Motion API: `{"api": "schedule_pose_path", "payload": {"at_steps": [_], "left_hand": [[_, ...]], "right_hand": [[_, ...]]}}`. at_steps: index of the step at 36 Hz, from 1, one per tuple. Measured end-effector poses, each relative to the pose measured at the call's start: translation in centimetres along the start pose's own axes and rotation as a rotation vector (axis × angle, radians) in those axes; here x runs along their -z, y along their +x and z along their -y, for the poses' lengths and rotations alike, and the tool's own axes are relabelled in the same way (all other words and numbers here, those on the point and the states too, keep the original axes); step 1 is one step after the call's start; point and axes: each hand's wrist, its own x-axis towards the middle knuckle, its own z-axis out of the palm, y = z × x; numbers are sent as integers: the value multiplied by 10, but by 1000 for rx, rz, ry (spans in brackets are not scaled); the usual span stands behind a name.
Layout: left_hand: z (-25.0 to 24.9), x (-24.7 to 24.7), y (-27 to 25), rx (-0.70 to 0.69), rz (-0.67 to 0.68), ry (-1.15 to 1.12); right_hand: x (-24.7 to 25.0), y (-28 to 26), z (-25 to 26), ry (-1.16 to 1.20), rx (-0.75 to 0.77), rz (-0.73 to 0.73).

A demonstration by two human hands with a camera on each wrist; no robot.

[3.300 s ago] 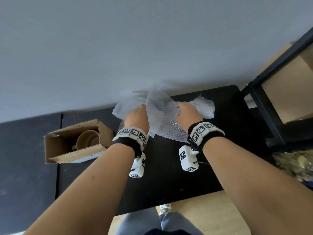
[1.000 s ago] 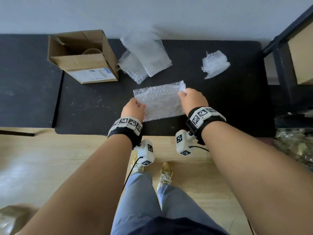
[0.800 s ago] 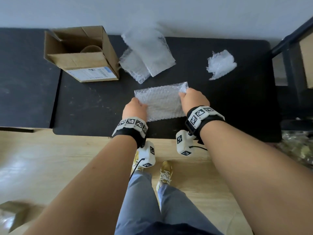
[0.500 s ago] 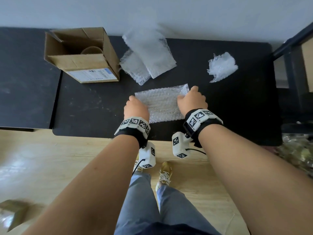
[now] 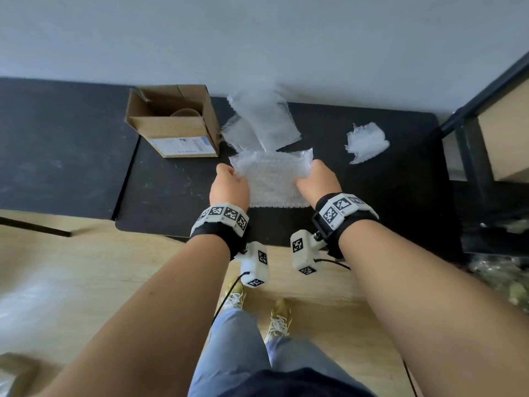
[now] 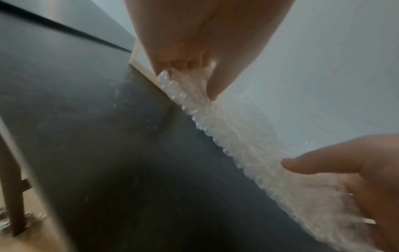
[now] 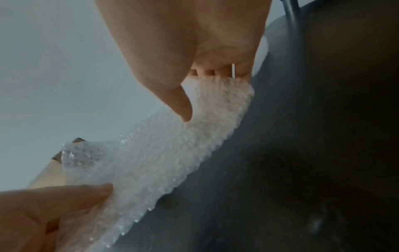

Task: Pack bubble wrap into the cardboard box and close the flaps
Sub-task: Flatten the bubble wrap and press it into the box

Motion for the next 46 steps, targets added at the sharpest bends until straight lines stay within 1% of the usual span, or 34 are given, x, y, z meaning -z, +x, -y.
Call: {"api": "schedule_pose_path", "payload": {"at_steps": [5,11,13,15,21,25,28,32,34,36,40,46], "left_hand": [[-13,40,3,-65,-105,-64],[-25,90,17,-130,-167,-95],[-29,107,27,-157,-191,-94],[-34,124,40,-178,-213,-100],[-42,168,88,-187,-208,-107],[-39,188,125,-190,-165,-100],[-35,198,148,-186,-118,-121],[-27,202,170,-154,21,-120],[-21,201,174,-164,101,-97],[-14,199,176,-184,150,-53],[-3,195,175,-218,182,62],[3,189,172,-288,148,217]], "right_hand": [[11,-6,38,10,121,-54],[20,-17,92,79,208,-141],[20,-16,112,116,230,-168],[19,-15,132,105,240,-185],[14,-10,191,88,277,-255],[6,-9,227,92,280,-255],[-8,-5,247,95,249,-281],[-27,1,263,85,207,-299],[-35,2,267,78,212,-284],[-42,1,270,62,221,-270],[-54,1,273,15,189,-258],[-54,5,266,-121,216,-232]]}}
